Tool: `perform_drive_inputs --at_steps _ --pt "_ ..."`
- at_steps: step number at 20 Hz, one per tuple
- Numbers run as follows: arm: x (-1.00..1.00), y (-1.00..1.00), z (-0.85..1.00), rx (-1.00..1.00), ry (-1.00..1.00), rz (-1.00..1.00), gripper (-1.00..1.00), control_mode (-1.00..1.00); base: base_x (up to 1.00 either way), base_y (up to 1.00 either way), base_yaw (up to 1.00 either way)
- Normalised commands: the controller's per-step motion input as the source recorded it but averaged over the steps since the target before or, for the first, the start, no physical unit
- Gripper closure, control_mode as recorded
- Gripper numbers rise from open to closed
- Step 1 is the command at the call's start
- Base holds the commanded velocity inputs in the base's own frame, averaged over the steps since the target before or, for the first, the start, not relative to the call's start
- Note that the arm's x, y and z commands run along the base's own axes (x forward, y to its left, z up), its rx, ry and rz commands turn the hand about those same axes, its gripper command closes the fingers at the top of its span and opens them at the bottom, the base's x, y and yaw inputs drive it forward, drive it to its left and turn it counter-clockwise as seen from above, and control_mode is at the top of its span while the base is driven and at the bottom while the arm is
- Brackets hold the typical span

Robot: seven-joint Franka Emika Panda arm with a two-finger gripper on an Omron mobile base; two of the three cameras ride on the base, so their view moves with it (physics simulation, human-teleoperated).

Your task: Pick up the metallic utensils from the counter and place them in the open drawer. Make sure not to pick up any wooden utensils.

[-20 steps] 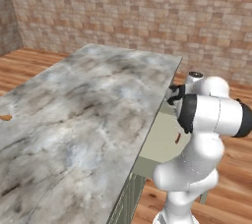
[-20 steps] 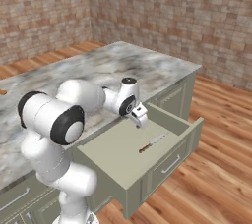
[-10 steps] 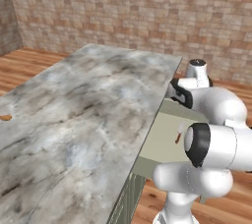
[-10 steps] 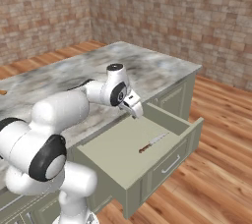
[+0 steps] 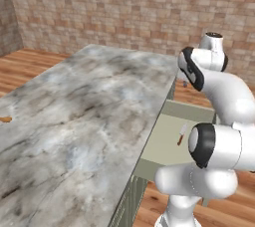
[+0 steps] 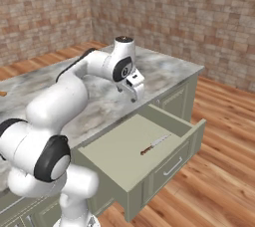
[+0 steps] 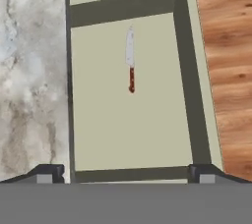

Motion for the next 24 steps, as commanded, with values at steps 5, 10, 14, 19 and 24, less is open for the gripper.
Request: perform_drive_inputs --at_steps 5,10,14,19,24 --pt "-0.84 0.73 0.28 -0.07 -0.14 0.0 -1.0 -1.0 0.0 0.0 0.0" --pt "-1.0 0.73 0.12 -0.2 -0.19 0.0 -1.0 -1.0 0.0 0.0 0.0" --pt "-0.81 0.3 -0.03 -0.19 -0.05 0.0 -1.0 -1.0 0.0 0.0 0.0" --pt "-0.12 -0.15 -0.27 0.0 0.0 -0.01 -1.0 -1.0 0.0 0.0 0.0" --pt "0.0 -0.23 -0.15 0.03 0.0 -0.05 -1.0 -1.0 0.0 0.0 0.0"
